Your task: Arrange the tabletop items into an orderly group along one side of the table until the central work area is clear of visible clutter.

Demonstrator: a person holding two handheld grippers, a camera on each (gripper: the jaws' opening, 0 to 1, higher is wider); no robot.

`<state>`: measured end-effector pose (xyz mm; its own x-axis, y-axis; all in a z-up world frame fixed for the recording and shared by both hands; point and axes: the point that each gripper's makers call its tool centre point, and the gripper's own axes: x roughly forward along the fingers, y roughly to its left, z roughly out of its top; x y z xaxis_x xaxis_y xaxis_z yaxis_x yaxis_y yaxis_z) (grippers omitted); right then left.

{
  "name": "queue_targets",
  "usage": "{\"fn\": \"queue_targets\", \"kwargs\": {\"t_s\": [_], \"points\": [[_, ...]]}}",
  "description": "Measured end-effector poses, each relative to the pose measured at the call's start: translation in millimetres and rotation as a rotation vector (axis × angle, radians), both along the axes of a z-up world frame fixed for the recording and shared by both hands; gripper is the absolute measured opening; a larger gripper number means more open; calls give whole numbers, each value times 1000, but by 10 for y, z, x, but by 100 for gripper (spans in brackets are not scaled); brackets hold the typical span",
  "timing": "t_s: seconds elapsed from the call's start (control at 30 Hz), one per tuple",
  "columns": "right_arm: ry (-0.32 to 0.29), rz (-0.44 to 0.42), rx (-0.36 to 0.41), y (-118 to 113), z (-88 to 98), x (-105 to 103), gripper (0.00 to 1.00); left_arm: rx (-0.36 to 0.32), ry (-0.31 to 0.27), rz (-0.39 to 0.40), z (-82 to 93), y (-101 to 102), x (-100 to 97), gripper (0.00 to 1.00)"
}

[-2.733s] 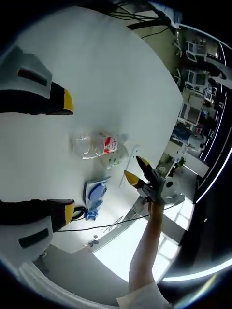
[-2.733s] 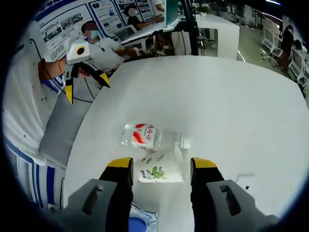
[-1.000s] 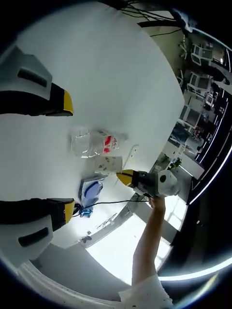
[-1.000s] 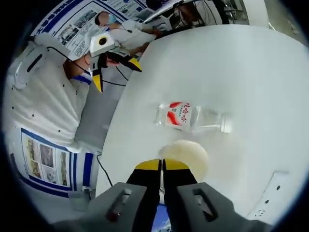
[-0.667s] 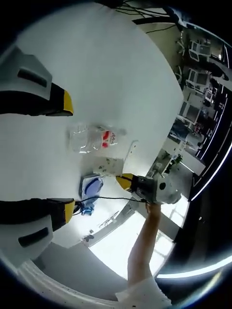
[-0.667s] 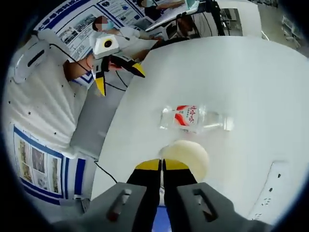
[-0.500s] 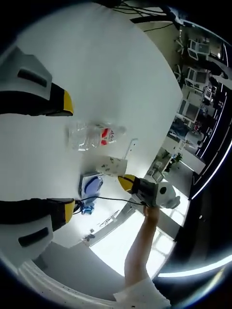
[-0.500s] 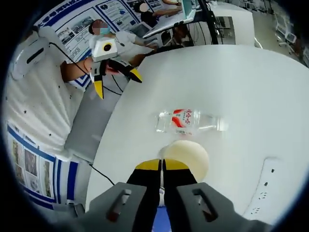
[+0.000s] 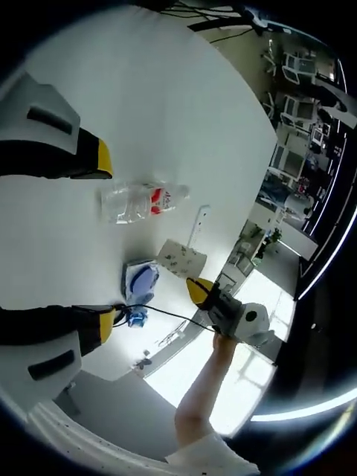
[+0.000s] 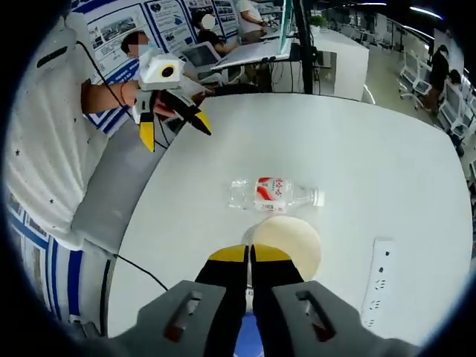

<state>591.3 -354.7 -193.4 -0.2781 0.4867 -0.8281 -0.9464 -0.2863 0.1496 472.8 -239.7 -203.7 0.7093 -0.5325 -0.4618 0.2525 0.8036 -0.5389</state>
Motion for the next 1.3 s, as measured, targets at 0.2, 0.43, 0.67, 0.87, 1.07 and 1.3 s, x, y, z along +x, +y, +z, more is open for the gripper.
{"fn": "queue_targets", "kwargs": {"t_s": [0.2, 0.43, 0.67, 0.87, 1.07, 1.3], "points": [[-109, -4, 8, -54, 11, -59, 0, 6, -1, -23, 23, -35, -8, 70], [-237, 4, -14, -135, -27, -93, 0, 12, -4, -38, 52, -42, 24, 69], [-335, 28, -24, -193, -128, -162, 0, 9, -4, -49, 56, -76, 53, 69], [-354, 25, -29, -195, -258, -203, 0, 10, 1, -62, 39, -119, 55, 69], [-397, 73, -56, -208, -425, -190, 0, 8, 4, -63, 16, -130, 63, 69], [-411, 116, -73, -210, -579, -199, 0, 6, 11, -60, -22, -128, 71, 69]]}}
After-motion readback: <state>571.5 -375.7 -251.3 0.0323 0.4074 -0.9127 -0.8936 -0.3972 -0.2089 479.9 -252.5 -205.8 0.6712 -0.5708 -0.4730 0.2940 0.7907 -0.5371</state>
